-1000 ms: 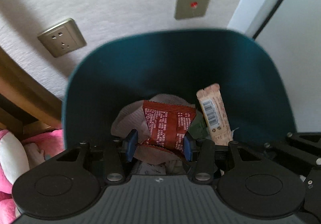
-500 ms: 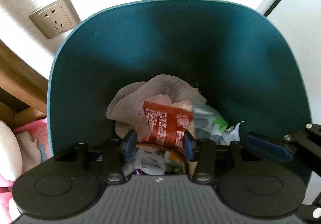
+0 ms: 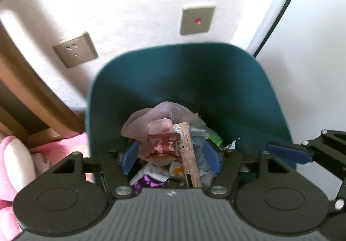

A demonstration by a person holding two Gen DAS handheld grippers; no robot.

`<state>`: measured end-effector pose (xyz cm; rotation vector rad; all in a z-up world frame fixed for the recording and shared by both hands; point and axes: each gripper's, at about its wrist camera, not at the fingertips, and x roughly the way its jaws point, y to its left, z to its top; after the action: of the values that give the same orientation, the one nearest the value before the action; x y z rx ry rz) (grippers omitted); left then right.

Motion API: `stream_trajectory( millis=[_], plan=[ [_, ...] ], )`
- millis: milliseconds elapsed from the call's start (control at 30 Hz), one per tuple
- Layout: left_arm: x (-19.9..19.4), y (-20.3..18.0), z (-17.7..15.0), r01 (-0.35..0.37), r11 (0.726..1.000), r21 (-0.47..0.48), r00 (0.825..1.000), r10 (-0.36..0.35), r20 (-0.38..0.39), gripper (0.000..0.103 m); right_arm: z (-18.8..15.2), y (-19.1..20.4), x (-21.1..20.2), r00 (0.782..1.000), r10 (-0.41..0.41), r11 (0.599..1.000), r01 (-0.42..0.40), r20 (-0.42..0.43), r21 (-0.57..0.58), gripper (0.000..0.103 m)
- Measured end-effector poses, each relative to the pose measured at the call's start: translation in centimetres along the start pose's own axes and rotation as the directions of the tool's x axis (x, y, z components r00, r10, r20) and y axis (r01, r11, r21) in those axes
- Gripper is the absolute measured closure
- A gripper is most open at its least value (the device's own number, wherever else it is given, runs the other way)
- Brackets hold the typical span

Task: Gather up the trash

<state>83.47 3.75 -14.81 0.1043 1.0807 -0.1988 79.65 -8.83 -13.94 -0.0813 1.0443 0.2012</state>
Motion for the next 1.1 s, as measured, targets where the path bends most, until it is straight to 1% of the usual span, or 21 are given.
stream_trajectory(
  millis=[100, 233, 367, 533, 767, 900, 1033, 1100],
  plan=[
    [-2.5, -0.1, -1.0, -0.021, 1.000, -0.018, 0.999, 0.022, 0.047, 0.037, -0.7, 0.0, -2.2, 0.999, 0.016, 1.000, -0.016, 0.038, -0.007, 0.055],
    [-5.9, -0.5, -2.7, -0.029, 0.999, -0.043, 0.995, 0.033, 0.098, 0.037, -1.7, -0.2, -5.3, 0.995, 0.043, 0.999, -0.041, 0.091, -0.021, 0.052],
    [-8.8, -1.3, -4.6, -0.032, 0.998, -0.058, 0.988, 0.040, 0.151, 0.037, -3.2, -0.5, -8.4, 0.988, 0.067, 0.997, -0.061, 0.136, -0.043, 0.050],
    [-12.8, -3.0, -7.8, -0.045, 0.996, -0.080, 0.977, 0.061, 0.206, 0.037, -5.6, -1.5, -12.2, 0.974, 0.106, 0.994, -0.100, 0.200, -0.038, 0.048],
    [-18.3, -5.4, -12.2, -0.057, 0.992, -0.110, 0.952, 0.088, 0.295, 0.037, -9.6, -2.1, -17.0, 0.944, 0.144, 0.990, -0.138, 0.297, -0.043, 0.042],
    [-20.7, -6.3, -14.5, -0.061, 0.990, -0.126, 0.934, 0.101, 0.344, 0.030, -11.6, -1.8, -19.4, 0.921, 0.163, 0.986, -0.148, 0.353, -0.069, 0.039],
    [-22.8, -7.0, -16.8, -0.064, 0.988, -0.143, 0.915, 0.115, 0.386, 0.029, -13.4, -1.5, -21.0, 0.901, 0.176, 0.984, -0.160, 0.397, -0.075, 0.031],
    [-23.7, -7.4, -17.9, -0.069, 0.987, -0.147, 0.904, 0.124, 0.408, 0.025, -14.2, -1.2, -21.9, 0.892, 0.182, 0.983, -0.163, 0.414, -0.081, 0.028]
  ],
)
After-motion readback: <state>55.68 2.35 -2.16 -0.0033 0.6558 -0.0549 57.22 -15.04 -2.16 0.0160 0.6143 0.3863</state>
